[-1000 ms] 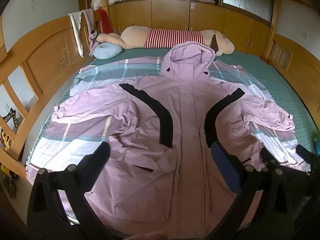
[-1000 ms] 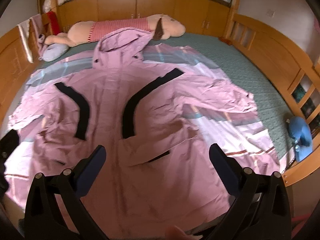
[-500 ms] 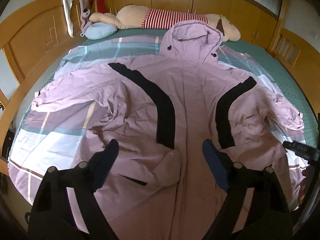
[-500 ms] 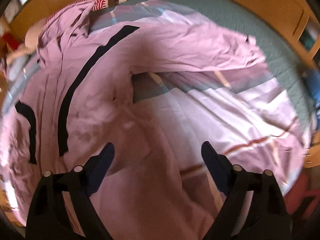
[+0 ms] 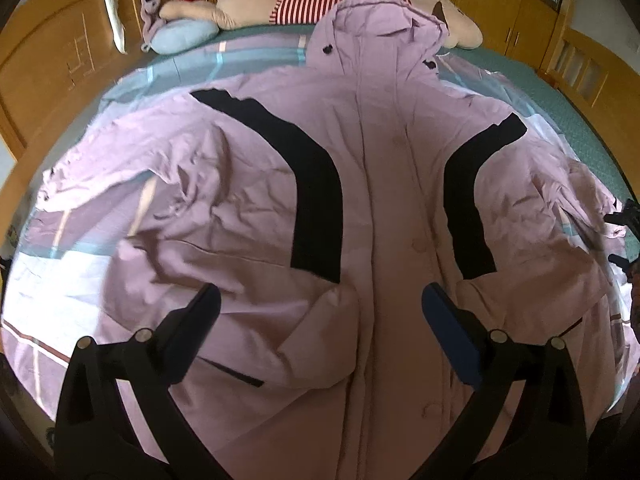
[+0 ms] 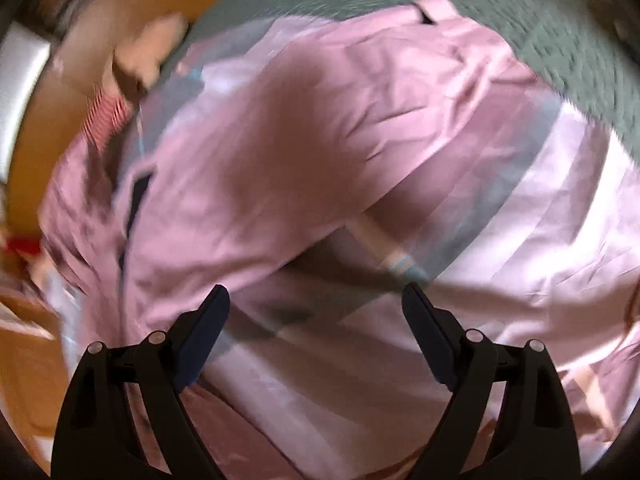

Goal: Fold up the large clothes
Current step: 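Grasp the jacket sleeve with the right tool and lift it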

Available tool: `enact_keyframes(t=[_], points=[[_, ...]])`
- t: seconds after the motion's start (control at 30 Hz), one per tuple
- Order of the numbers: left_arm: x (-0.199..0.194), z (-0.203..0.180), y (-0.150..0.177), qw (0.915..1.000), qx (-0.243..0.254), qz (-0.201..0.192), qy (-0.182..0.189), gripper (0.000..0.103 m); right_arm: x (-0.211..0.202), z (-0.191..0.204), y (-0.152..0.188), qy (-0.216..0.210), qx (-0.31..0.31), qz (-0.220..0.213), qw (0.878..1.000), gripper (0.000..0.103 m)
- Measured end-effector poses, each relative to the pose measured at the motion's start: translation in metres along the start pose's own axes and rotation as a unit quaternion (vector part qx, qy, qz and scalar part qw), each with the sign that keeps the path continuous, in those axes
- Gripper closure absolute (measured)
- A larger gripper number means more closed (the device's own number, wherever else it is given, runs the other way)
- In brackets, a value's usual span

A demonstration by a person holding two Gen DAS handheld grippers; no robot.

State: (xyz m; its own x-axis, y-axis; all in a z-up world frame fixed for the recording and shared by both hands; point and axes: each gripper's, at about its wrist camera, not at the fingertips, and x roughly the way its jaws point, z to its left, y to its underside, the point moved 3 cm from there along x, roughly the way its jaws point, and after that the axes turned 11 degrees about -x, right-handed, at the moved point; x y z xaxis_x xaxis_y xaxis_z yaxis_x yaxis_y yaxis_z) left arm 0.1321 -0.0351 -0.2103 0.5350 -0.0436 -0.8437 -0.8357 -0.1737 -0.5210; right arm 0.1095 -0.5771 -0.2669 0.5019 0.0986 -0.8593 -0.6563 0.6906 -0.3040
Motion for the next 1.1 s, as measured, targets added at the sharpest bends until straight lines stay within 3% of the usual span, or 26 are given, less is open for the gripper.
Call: enact_keyframes(t=[0.1,0.13,0.2,0.33,0.37,0.4,0.43,0.5,0.53,0.6,0.7,0.8,0.87,0.97,1.0,1.1], points=[[0.018,-0.004,-0.002,0.9994,-0.001,0.033,0.004,0.002,-0.001,-0.017,-0.016,-0.067,0.062,0.009,0.996,0.014],[0.027,-0.009,-0.007,0.998,0.012,0.062,0.008,0.002,0.001,-0.021,-0.025,-0.085,0.077,0.016,0.993,0.014],[0.035,-0.02,-0.015,0.9951,0.037,0.091,0.017,0.002,0.001,-0.027,-0.039,-0.097,0.08,0.007,0.992,0.014],[0.036,-0.03,-0.03,0.9968,0.051,0.055,0.025,0.002,0.02,-0.052,-0.069,-0.095,0.106,-0.001,0.99,0.016],[0.037,-0.028,-0.029,0.9974,0.045,0.049,0.027,0.002,0.029,-0.063,-0.074,-0.09,0.126,-0.001,0.988,0.022],[0.041,-0.026,-0.027,0.9978,0.037,0.046,0.028,0.002,0.035,-0.075,-0.076,-0.095,0.157,-0.001,0.983,0.036],[0.047,-0.023,-0.023,0.9978,0.029,0.051,0.031,0.002,0.034,-0.082,-0.074,-0.102,0.171,-0.008,0.98,0.061],[0.061,-0.023,-0.017,0.996,0.034,0.077,0.03,0.002,0.029,-0.085,-0.083,-0.108,0.173,-0.03,0.979,0.088],[0.068,-0.023,-0.014,0.9947,0.043,0.091,0.024,0.002,0.024,-0.081,-0.089,-0.105,0.16,-0.044,0.981,0.096],[0.072,-0.022,-0.013,0.9946,0.047,0.091,0.016,0.002,0.008,-0.067,-0.097,-0.115,0.145,-0.09,0.979,0.097],[0.066,-0.021,-0.016,0.9956,0.055,0.075,0.007,0.002,-0.027,-0.024,-0.103,-0.123,0.094,-0.156,0.976,0.099],[0.053,-0.021,-0.023,0.997,0.057,0.052,0.001,0.002,-0.072,0.066,-0.098,-0.136,-0.019,-0.21,0.968,0.099],[0.044,-0.018,-0.029,0.9978,0.05,0.043,0.005,0.002,-0.09,0.14,-0.076,-0.179,-0.099,-0.216,0.955,0.099],[0.03,-0.007,-0.04,0.9989,0.033,0.031,0.014,0.002,-0.089,0.245,-0.014,-0.216,-0.234,-0.18,0.931,0.099],[0.026,-0.002,-0.043,0.9992,0.025,0.027,0.015,0.002,-0.081,0.281,0.018,-0.225,-0.288,-0.152,0.918,0.099],[0.015,0.016,-0.056,0.9995,-0.01,0.017,0.026,0.002,-0.044,0.343,0.088,-0.242,-0.369,-0.065,0.895,0.099]])
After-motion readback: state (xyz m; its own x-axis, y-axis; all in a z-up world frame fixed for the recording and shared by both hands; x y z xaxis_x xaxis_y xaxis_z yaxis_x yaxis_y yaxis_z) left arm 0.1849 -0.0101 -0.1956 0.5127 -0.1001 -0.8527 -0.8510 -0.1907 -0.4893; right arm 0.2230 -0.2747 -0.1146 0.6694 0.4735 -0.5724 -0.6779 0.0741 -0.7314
